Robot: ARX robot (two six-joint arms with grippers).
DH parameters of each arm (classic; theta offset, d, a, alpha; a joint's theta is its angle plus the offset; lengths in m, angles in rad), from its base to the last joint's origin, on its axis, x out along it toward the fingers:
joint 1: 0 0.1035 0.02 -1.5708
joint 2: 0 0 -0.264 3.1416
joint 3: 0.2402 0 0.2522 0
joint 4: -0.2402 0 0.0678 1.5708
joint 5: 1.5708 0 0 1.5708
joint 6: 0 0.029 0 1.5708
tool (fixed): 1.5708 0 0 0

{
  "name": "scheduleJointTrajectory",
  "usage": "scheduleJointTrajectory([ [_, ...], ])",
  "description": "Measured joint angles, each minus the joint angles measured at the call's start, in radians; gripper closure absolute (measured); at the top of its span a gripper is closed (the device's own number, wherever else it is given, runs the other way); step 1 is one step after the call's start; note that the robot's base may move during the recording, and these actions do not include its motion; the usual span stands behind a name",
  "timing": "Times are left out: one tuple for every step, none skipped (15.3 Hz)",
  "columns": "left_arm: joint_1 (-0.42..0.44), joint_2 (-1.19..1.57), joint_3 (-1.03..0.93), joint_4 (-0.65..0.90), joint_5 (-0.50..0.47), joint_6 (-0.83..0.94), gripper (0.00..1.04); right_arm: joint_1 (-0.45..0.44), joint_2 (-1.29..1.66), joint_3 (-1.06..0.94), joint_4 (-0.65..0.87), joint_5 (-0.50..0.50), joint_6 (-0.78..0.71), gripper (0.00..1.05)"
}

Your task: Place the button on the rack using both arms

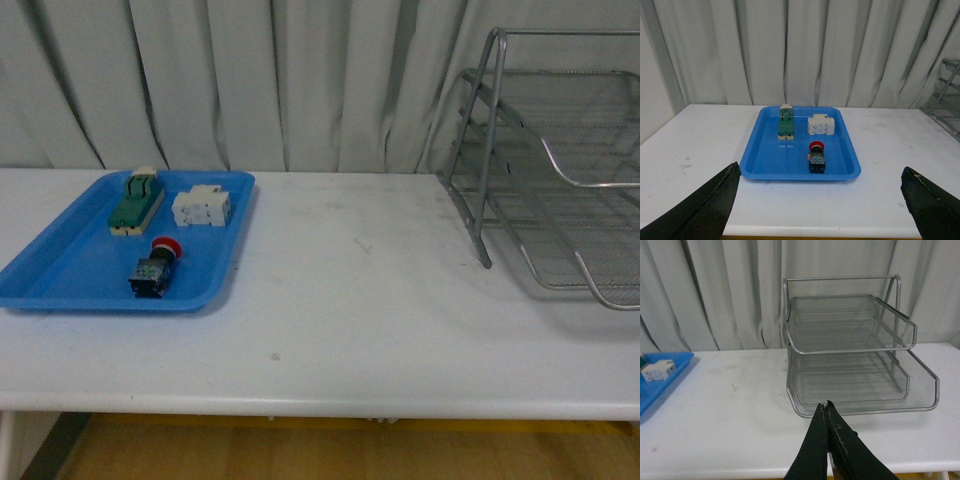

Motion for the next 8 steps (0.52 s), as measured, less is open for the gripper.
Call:
scheduleJointTrajectory([
  [0.000, 0.000, 0.000, 0.000, 0.000, 0.000, 0.07, 0.000, -0.052, 0.002, -0.080, 0.000, 0.000, 1.03],
  [0.000, 0.000, 0.000, 0.000, -0.001, 0.000, 0.07, 0.000, -0.156, 0.001, -0.182, 0.000, 0.000, 1.03],
  [0.000, 0.000, 0.000, 0.000, 0.000, 0.000, 0.07, 0.000, -0.170, 0.004, -0.164, 0.000, 0.000, 1.03],
  [0.000, 0.000, 0.000, 0.000, 0.000, 0.000, 0.07, 0.000, -0.170, 0.001, -0.185, 0.000, 0.000, 1.03],
  [0.000, 0.000, 0.000, 0.000, 0.000, 0.000, 0.07, 0.000, -0.172, 0.001, -0.177, 0.000, 0.000, 1.03],
  [0.000, 0.000, 0.000, 0.000, 0.000, 0.000, 0.07, 0.000, -0.171, 0.001, -0.179, 0.000, 0.000, 1.03],
  [0.000, 0.000, 0.000, 0.000, 0.000, 0.000, 0.07, 0.000, -0.171, 0.001, -0.179, 0.000, -0.002, 0.94],
  [0.000, 0.000, 0.000, 0.000, 0.000, 0.000, 0.07, 0.000, -0.171, 0.001, -0.179, 0.000, -0.002, 0.82],
])
